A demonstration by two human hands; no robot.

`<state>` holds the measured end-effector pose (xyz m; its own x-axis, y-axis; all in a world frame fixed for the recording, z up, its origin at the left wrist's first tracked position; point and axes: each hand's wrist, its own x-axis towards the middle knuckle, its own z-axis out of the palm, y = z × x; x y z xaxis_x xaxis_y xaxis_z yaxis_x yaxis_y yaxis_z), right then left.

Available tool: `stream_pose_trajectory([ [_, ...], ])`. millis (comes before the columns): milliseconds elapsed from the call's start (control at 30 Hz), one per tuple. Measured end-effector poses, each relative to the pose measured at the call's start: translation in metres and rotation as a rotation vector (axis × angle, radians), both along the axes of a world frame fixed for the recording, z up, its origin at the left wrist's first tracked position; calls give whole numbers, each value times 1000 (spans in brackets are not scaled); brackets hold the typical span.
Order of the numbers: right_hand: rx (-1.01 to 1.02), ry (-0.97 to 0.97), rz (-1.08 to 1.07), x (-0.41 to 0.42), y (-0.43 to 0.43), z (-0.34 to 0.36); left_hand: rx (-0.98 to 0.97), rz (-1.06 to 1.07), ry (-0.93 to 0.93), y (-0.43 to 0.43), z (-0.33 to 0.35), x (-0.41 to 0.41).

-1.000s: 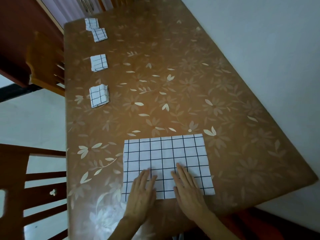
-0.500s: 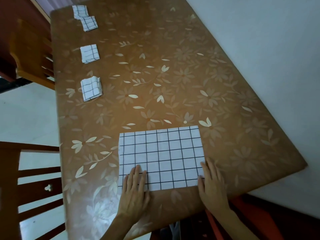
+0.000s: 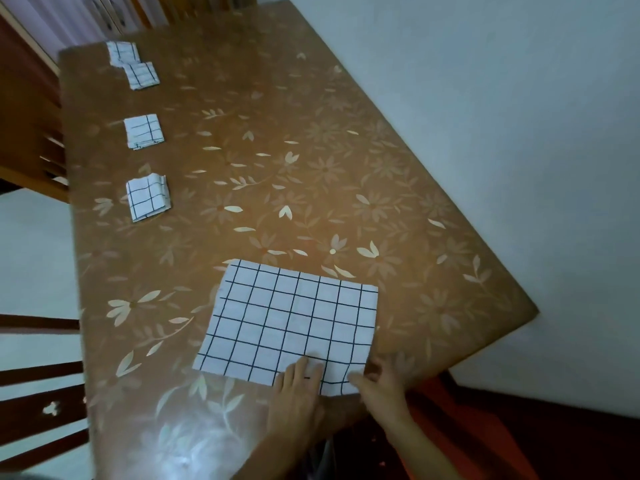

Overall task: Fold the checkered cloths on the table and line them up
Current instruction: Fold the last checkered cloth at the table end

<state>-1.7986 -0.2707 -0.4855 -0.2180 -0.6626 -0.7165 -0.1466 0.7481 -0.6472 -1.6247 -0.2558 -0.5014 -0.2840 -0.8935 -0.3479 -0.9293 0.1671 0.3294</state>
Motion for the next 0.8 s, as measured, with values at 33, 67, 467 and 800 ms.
stream_pose_trajectory([
  [33,-23,-56,-39,4,2,7,-19,19,16,2,1,3],
  [67,-59,-110,-61,10,4,16,-36,34,39,4,2,7],
  [467,-342,-38,96,59,53,64,334,573,737,41,42,89],
  [800,-167,1,398,44,22,33,691,894,953,54,7,159],
])
